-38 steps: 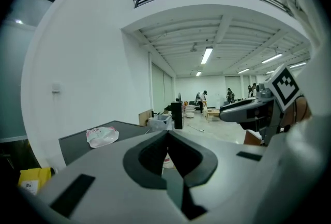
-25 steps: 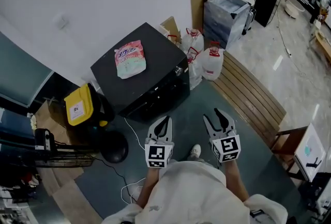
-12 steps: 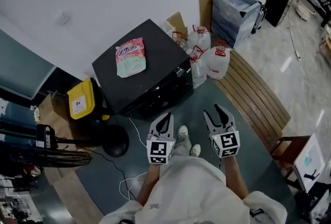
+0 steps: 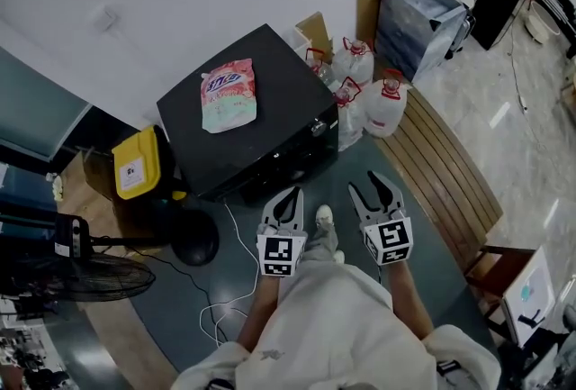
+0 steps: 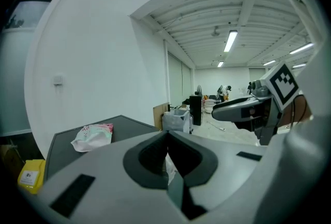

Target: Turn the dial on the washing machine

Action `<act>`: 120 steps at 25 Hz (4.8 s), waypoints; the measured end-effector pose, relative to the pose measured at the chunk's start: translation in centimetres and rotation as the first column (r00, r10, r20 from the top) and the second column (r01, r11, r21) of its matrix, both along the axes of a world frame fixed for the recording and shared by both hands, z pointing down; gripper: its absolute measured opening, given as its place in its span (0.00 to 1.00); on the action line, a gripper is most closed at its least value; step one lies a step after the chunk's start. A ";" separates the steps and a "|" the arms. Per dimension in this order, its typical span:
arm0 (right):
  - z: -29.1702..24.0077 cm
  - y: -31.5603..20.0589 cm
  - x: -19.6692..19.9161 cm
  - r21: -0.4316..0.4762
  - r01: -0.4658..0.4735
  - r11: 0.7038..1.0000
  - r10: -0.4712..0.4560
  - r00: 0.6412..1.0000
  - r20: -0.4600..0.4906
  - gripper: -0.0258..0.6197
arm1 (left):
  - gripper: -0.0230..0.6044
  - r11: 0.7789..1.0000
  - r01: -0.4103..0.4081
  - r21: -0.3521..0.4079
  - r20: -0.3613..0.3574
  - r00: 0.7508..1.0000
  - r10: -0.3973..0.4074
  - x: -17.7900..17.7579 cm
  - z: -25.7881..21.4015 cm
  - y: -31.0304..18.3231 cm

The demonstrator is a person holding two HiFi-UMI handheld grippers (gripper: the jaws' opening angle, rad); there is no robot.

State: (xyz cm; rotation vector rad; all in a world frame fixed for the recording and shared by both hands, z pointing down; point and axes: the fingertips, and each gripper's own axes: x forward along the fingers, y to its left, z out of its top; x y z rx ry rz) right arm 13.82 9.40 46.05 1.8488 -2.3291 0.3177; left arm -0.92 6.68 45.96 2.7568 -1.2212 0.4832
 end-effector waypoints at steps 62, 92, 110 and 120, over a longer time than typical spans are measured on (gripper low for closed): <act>22.4 -21.2 -3.3 -0.420 0.238 0.876 -0.296 0.952 -0.078 0.50 | 0.06 0.922 0.221 -0.319 0.096 0.975 -0.201 1.9 15.8 -14.2; 25.4 -23.2 -3.7 -0.470 0.229 0.853 -0.272 0.962 -0.024 0.48 | 0.06 0.893 0.300 -0.335 0.135 0.953 -0.270 0.5 17.2 -13.5; 25.2 -23.3 -3.7 -0.480 0.286 0.829 -0.205 0.955 0.216 0.47 | 0.06 0.894 0.296 -0.336 0.131 0.955 -0.267 0.7 17.2 -13.6; 25.2 -23.3 -3.7 -0.476 0.322 0.818 -0.165 0.925 0.341 0.47 | 0.06 0.893 0.297 -0.339 0.130 0.955 -0.268 0.8 17.3 -13.3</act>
